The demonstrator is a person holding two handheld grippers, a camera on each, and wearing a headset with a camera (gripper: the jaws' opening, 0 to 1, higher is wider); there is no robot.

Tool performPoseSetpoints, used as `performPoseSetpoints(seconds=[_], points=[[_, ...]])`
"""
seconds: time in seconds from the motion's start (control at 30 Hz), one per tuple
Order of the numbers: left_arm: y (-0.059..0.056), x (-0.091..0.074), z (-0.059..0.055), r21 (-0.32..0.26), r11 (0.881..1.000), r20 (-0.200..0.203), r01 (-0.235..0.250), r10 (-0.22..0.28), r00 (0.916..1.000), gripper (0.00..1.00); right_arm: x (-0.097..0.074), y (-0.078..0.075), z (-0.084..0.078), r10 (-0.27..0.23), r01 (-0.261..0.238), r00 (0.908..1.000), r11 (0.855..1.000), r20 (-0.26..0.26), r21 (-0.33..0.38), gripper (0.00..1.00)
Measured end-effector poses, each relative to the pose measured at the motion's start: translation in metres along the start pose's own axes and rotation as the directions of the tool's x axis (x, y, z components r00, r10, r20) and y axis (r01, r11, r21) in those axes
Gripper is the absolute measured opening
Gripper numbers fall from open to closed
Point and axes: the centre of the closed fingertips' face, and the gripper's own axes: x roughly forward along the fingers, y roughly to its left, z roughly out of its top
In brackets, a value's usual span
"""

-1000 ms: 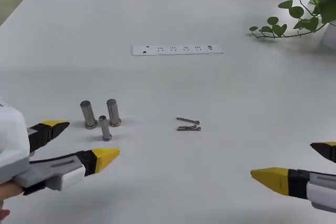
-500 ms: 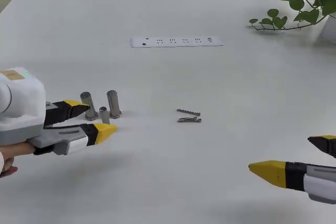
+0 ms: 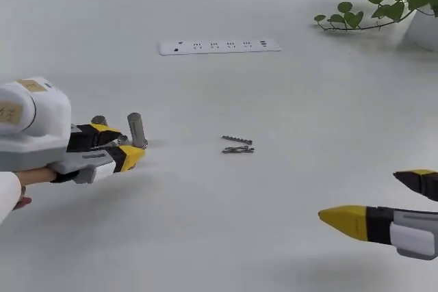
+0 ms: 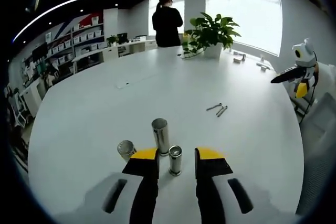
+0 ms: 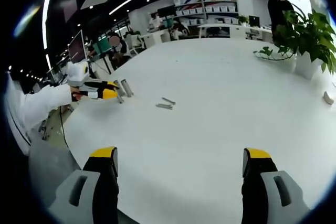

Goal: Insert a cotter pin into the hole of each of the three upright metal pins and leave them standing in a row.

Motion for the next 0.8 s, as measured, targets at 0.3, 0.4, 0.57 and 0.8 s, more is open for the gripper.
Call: performPoseSetpoints(seconds=[0.3,0.4,0.57,0.8], points=[[-0.004,-0.002,-0.004,0.097,0.994,-0.005,0.055,-0.055,0.9985,0.06,-0.002,-0.003,-0.004,-0.014,0.014,0.9999,1.0,-0.004,0.012,0.97],[-0.008,-0.005,0.003,0.249,0.967,0.017,0.053,-0.059,0.9981,0.06,-0.003,-0.003,-0.004,-0.016,0.016,0.9999,1.0,-0.004,0.013,0.97],[-0.042,-0.017,0.021,0.237,0.957,0.08,0.164,-0.188,0.979,0.05,-0.001,-0.001,-0.005,-0.013,0.013,0.9999,1.0,-0.007,0.01,0.97],[-0.09,-0.026,0.029,0.257,0.924,0.093,0.282,-0.314,0.945,0.06,-0.002,0.004,-0.007,-0.002,0.002,1.0,1.0,-0.003,0.0,0.97]])
